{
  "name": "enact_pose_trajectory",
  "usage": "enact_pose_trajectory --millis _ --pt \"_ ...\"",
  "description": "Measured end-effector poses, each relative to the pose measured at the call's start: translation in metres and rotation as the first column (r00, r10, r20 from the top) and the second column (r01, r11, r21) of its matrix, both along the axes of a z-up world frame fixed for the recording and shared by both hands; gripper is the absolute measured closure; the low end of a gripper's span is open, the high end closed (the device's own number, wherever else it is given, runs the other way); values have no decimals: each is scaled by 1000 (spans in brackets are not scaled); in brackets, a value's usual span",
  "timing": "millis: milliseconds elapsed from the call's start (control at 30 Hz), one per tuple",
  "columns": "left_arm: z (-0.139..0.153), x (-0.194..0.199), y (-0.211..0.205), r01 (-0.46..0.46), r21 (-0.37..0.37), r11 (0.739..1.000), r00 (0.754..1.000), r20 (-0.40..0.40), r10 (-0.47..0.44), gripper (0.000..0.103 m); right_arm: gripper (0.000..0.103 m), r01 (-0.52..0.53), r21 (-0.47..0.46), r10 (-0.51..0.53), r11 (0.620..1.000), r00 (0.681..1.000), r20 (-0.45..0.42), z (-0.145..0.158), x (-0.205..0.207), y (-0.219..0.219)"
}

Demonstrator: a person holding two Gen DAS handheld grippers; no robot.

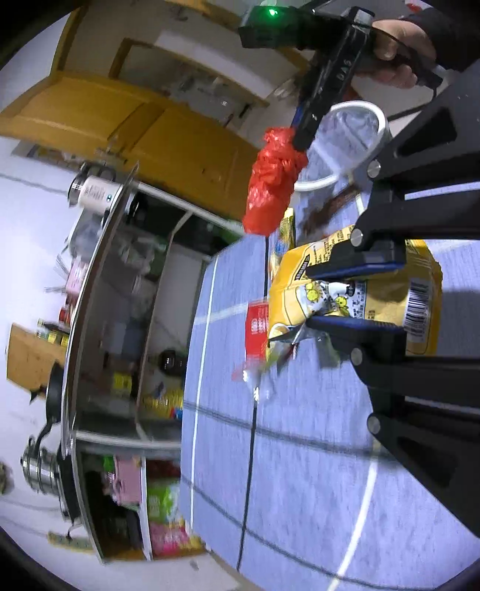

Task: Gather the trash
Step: 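Carry both bags over the trash bin and open both tools to drop them, then grasp the white barcode snack packet with the left tool while the right tool grasps the brown wrapper strip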

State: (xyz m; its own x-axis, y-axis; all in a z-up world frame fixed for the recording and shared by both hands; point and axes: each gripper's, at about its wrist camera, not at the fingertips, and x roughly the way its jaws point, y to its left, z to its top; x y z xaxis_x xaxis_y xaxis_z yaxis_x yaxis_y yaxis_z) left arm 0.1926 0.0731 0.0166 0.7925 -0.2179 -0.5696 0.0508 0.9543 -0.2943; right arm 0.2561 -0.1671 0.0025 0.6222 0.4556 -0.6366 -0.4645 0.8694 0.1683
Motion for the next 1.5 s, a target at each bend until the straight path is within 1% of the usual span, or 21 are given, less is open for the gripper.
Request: enact_pose_trajectory --millis 200,400,467,567,700,767,933,967,1033,1133,1200,1267,1400,1500 --pt "3 19 -57 114 10 993 994 -1 -114 82 73 132 1 -132 991 991 -18 -4 -2 -58" --pt "-1 35 -120 212 45 976 977 -26 -211 82 72 255 -4 -255 967 966 -49 -15 -7 -115" --pt "-2 40 -140 248 49 968 969 -31 -246 82 72 284 -10 -284 959 957 -57 -19 -8 -129" --pt "-2 49 -168 293 36 956 956 -40 -291 82 72 317 -21 -317 948 946 -70 -24 -10 -146" --pt "-6 60 -202 338 25 941 940 -59 -336 80 72 353 -27 -354 935 930 -100 -33 -12 -167" --pt "-9 66 -216 348 34 937 936 -73 -345 78 71 370 -33 -372 928 921 -114 -38 -12 -175" --pt "-22 78 -230 346 36 938 934 -111 -340 76 70 389 -48 -392 920 908 -146 -48 -10 -185" --pt "-24 79 -232 341 40 939 935 -115 -335 72 69 390 -53 -394 919 907 -148 -49 -10 -185" --pt "-28 80 -232 337 43 940 936 -125 -330 70 68 398 -69 -404 915 903 -150 -50 -10 -186" --pt "-31 86 -231 323 41 945 940 -131 -316 59 67 401 -76 -408 913 902 -143 -50 -11 -185" --pt "-32 88 -228 324 23 946 938 -134 -318 59 64 410 -83 -418 908 898 -137 -49 -12 -185" --pt "-35 88 -225 318 20 948 940 -139 -312 58 60 418 -75 -424 905 894 -141 -49 -12 -187" --pt "-32 85 -217 304 10 953 945 -128 -300 58 59 438 -57 -442 897 888 -126 -43 -12 -191" --pt "-24 77 -208 295 2 955 951 -99 -294 58 59 438 -30 -439 899 893 -96 -34 -15 -191"
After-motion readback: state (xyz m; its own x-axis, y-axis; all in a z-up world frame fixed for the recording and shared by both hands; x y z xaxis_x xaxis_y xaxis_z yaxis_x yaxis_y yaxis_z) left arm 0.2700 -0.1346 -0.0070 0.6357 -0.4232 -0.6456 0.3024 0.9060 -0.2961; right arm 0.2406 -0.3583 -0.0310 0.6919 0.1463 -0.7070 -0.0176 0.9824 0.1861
